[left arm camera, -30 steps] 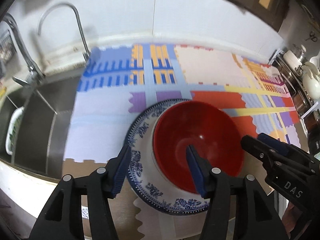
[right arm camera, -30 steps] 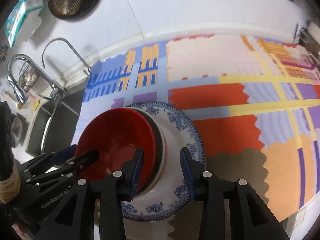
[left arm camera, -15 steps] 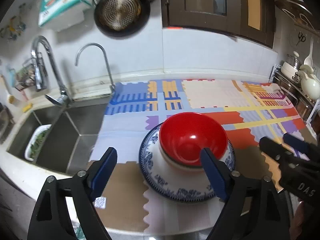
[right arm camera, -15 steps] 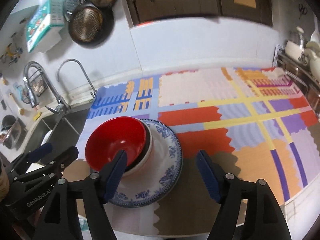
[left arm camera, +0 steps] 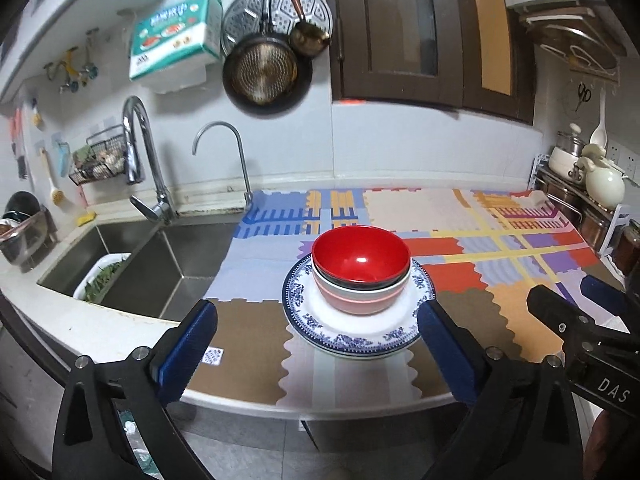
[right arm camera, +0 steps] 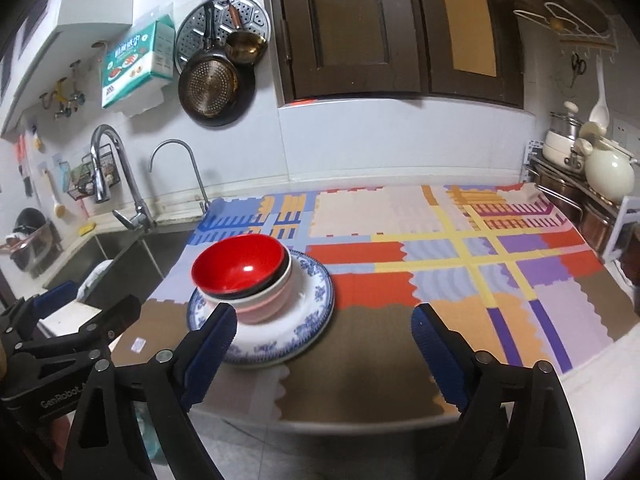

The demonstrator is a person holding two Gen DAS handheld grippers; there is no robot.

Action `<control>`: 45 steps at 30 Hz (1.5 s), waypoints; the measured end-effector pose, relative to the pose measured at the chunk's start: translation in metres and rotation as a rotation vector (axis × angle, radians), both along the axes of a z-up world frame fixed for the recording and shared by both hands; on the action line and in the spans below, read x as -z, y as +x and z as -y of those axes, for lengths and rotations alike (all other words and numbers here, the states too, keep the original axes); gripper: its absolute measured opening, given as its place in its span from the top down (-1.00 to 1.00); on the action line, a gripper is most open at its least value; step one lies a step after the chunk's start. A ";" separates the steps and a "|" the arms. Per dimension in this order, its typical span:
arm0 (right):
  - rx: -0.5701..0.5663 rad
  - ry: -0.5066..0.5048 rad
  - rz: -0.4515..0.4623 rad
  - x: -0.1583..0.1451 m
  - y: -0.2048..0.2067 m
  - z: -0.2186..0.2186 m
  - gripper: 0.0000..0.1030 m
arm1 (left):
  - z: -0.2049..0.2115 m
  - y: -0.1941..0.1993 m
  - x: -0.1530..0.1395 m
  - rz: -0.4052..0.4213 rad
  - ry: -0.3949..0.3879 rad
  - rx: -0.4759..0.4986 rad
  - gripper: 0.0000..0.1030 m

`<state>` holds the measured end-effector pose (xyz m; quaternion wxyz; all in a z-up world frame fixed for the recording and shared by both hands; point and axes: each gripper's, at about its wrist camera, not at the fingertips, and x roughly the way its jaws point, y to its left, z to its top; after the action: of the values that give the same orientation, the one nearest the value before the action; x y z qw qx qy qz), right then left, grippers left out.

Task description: Organize plates and bowls

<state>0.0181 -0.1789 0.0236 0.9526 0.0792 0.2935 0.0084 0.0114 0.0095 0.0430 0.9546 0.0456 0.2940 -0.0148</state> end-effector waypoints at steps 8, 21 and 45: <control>0.002 -0.008 0.018 -0.004 -0.043 0.003 -0.79 | 0.004 -0.042 -0.005 0.034 0.006 -0.001 -1.00; 0.010 -0.017 0.040 -0.012 -0.089 0.005 -0.79 | 0.009 -0.080 -0.010 0.070 0.011 0.001 -1.00; 0.014 -0.020 0.055 -0.019 -0.105 0.014 -0.79 | 0.021 -0.091 -0.015 0.078 0.016 0.014 -1.00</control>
<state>-0.0873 -0.1929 0.0424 0.9611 0.0716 0.2667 0.0008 -0.0792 -0.0111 0.0582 0.9648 0.0558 0.2563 -0.0174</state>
